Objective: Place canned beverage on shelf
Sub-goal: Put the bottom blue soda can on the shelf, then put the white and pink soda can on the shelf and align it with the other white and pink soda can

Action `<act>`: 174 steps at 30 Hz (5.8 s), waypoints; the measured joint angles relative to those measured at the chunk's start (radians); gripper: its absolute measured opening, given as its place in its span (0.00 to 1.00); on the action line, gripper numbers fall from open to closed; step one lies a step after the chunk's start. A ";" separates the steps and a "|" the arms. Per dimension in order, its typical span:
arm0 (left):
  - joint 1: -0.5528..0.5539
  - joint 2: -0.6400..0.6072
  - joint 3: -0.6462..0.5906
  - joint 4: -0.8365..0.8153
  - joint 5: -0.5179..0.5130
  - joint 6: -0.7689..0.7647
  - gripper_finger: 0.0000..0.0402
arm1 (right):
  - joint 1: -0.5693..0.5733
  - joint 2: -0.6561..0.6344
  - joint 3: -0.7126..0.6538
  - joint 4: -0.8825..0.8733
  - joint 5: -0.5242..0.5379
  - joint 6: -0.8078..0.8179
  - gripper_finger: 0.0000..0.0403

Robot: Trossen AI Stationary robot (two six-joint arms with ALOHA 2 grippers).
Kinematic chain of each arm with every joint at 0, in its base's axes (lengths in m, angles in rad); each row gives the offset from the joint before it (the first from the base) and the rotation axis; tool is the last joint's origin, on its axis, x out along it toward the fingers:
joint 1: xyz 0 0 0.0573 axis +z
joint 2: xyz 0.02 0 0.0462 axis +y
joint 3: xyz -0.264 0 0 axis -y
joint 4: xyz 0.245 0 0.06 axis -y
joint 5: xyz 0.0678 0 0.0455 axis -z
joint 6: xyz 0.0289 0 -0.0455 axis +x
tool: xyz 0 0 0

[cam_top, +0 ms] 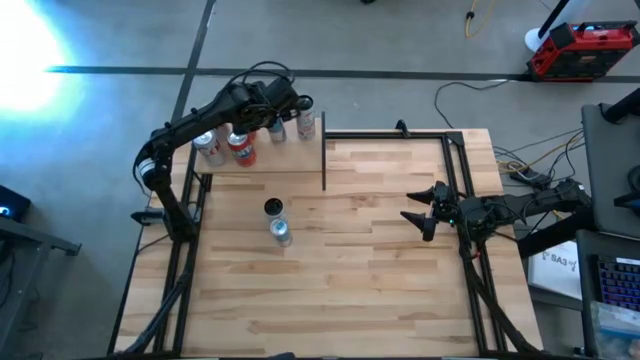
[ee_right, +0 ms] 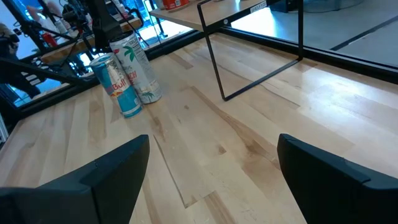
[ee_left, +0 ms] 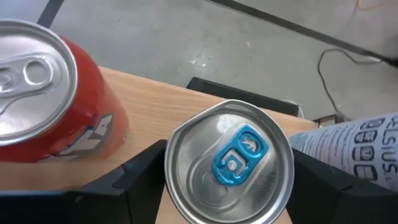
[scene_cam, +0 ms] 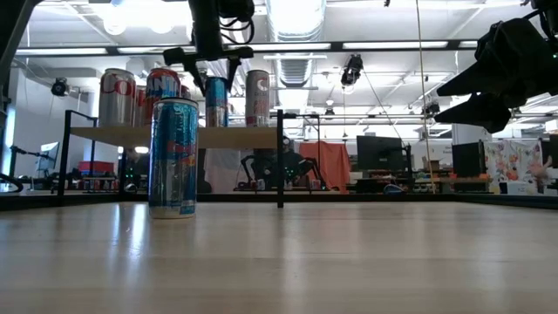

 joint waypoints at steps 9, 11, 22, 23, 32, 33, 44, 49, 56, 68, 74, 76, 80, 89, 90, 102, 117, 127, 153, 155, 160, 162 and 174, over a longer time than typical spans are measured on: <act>0.000 0.001 -0.001 0.024 0.020 0.147 0.64 | 0.000 0.000 0.000 0.000 0.000 0.000 0.83; 0.000 0.001 -0.001 0.029 0.020 0.176 0.65 | 0.000 0.000 0.000 0.000 0.000 0.000 0.83; 0.000 0.001 -0.001 0.033 0.018 0.213 0.65 | 0.000 0.000 0.000 0.000 0.000 0.000 0.83; 0.000 0.001 -0.001 0.033 0.017 0.213 0.65 | 0.000 0.000 0.000 0.000 0.000 0.000 0.83; 0.000 0.001 -0.001 0.026 0.011 0.212 0.68 | 0.000 0.000 0.000 0.000 0.000 0.000 0.83; 0.000 0.001 -0.001 0.027 0.007 0.212 0.69 | 0.000 0.000 0.000 0.000 0.000 0.000 0.83; 0.000 -0.002 -0.001 0.014 0.014 0.195 0.88 | 0.000 0.000 0.000 0.000 0.000 0.000 0.83; -0.001 -0.019 -0.001 -0.015 0.087 0.178 0.95 | 0.000 0.000 0.000 0.000 0.000 0.000 0.83; -0.021 -0.034 -0.001 -0.040 0.178 0.165 0.97 | 0.000 0.000 0.000 0.000 0.000 0.000 0.83; -0.117 -0.068 0.000 -0.115 0.245 0.051 0.97 | 0.000 0.000 0.000 0.000 0.000 0.000 0.83; -0.211 -0.085 0.000 -0.136 0.266 -0.017 0.97 | 0.000 0.000 0.000 0.000 0.000 0.000 0.83; -0.251 -0.087 0.000 -0.166 0.275 -0.048 0.97 | 0.000 0.000 0.000 0.000 0.000 0.000 0.83; -0.335 -0.082 0.000 -0.253 0.280 -0.120 0.97 | 0.000 0.000 0.000 0.000 0.000 0.000 0.83; -0.497 -0.077 -0.032 -0.323 0.297 -0.307 0.97 | 0.000 0.000 0.000 0.000 0.000 0.000 0.83; -0.512 -0.077 -0.049 -0.322 0.303 -0.341 0.97 | 0.000 0.000 0.000 0.000 0.000 0.000 0.83; -0.583 -0.078 -0.155 -0.295 0.337 -0.510 0.97 | 0.000 0.000 0.000 0.000 0.000 0.000 0.83; -0.575 -0.066 -0.265 -0.211 0.302 -0.870 0.97 | 0.000 0.000 0.000 0.000 0.000 0.000 0.83; -0.541 -0.064 -0.373 -0.120 0.315 -0.915 0.97 | 0.000 0.000 0.000 0.000 0.000 0.000 0.83; -0.525 -0.064 -0.447 -0.032 0.322 -0.832 0.60 | 0.000 0.000 0.000 0.000 0.000 0.000 0.83; -0.525 -0.064 -0.442 -0.030 0.328 -0.802 0.60 | 0.000 0.000 0.000 0.000 0.000 0.000 0.83; -0.525 -0.064 -0.408 -0.033 0.336 -0.739 0.60 | 0.000 0.000 0.000 0.000 0.000 0.000 0.83; -0.524 -0.064 -0.391 -0.043 0.334 -0.717 0.61 | 0.000 0.000 0.000 0.000 0.000 0.000 0.83; -0.523 -0.064 -0.254 -0.113 0.271 -0.576 0.60 | 0.000 0.000 0.000 0.000 0.000 0.000 0.83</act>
